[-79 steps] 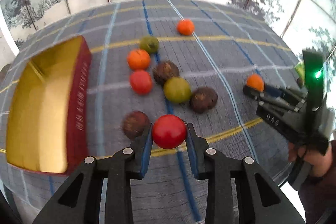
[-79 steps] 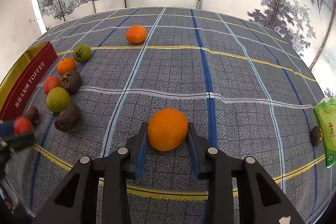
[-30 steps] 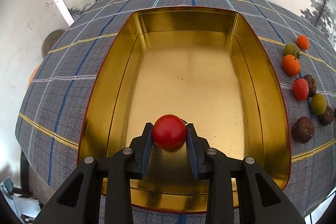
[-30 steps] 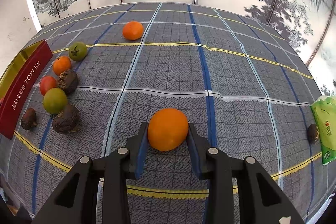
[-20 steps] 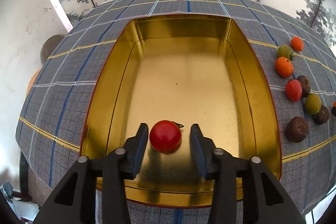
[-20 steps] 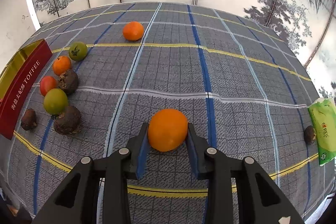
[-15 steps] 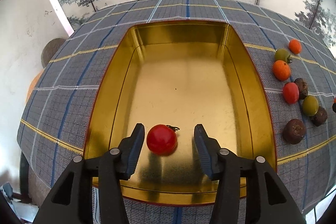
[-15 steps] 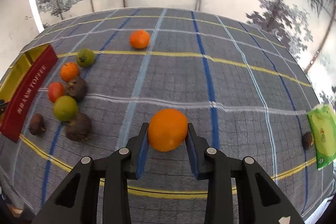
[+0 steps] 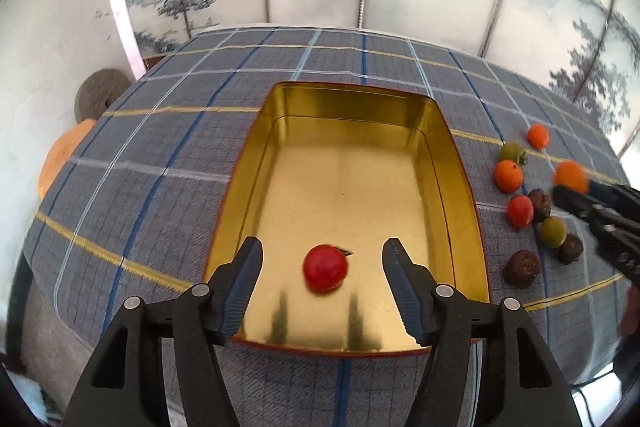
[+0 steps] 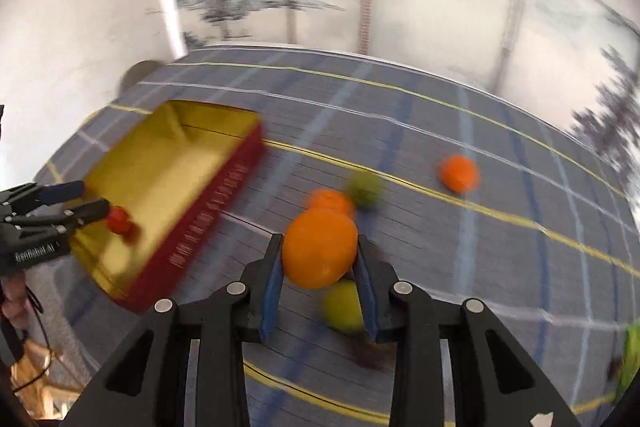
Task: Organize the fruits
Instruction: 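Carry the orange into the gold tin and open the right gripper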
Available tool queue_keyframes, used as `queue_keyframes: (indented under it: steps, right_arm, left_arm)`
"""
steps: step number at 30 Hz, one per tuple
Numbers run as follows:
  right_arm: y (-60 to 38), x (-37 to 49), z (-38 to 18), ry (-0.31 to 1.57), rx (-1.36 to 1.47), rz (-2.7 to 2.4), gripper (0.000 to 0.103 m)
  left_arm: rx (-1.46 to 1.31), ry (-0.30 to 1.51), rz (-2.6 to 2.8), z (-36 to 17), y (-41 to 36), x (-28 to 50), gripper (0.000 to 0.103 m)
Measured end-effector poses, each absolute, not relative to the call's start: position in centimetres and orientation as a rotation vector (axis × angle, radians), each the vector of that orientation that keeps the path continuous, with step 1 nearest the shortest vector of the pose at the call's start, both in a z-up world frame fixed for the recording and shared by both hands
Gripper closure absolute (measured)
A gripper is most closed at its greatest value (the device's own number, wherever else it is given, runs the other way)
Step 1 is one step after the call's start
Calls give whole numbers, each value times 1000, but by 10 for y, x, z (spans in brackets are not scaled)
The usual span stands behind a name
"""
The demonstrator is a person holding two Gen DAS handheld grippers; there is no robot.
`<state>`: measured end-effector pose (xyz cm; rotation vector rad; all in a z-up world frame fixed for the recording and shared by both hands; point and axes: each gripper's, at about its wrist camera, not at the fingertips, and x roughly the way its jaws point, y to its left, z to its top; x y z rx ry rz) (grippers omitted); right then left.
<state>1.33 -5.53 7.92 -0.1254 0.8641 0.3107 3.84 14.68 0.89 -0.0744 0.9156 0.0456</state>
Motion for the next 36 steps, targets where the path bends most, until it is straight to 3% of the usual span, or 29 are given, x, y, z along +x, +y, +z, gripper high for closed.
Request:
queue_keyframes:
  steps: [15, 36]
  right_arm:
    - [89, 44, 59, 920, -279, 555, 72]
    - [115, 52, 23, 1003, -367, 538, 71]
  left_arm:
    - [-158, 936, 295, 8, 224, -2, 38]
    - [-155, 960, 337, -2, 233, -8, 38]
